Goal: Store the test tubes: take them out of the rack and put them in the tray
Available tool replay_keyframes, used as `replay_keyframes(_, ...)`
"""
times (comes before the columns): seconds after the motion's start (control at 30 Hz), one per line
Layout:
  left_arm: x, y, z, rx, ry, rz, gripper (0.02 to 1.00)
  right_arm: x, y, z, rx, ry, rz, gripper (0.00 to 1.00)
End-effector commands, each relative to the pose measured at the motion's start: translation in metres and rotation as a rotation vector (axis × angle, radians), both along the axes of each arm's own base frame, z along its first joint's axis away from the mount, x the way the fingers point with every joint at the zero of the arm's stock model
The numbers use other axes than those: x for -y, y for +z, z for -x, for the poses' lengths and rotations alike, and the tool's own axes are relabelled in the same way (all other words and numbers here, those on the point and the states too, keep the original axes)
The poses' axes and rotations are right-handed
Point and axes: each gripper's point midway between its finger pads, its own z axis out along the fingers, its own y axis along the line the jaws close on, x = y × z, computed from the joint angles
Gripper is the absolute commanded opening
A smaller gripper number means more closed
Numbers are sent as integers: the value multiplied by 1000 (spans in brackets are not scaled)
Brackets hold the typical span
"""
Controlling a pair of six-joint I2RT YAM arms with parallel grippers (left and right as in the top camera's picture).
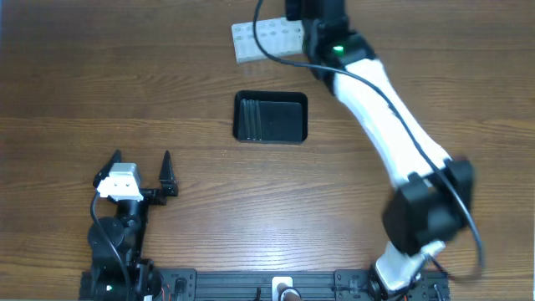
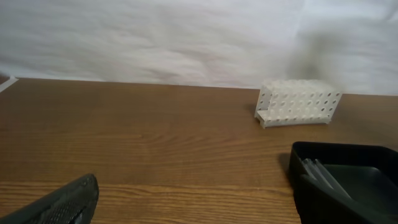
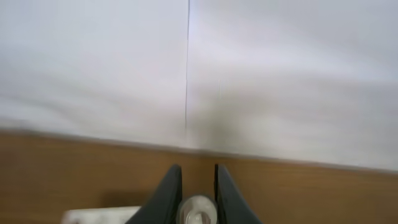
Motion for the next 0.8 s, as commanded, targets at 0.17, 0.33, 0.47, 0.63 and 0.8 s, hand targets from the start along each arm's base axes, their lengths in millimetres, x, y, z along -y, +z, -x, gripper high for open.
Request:
replay_keyframes(0.17, 1, -1, 0, 0, -8, -6, 1000, -29, -42, 66, -335, 156, -94, 93)
replay_keyframes(0.33, 1, -1, 0, 0, -8, -6, 1000, -52, -115, 96, -637, 282, -112, 47)
replay_keyframes(0.47, 1, -1, 0, 0, -8, -6, 1000, -51, -174, 103, -822, 226, -115, 42)
replay_keyframes(0.63, 1, -1, 0, 0, -8, -6, 1000, -62, -229, 109, -967, 253, -131, 29)
replay_keyframes(0.8, 1, -1, 0, 0, -8, -6, 1000, -62, -259, 111, -1030, 239, -116, 49)
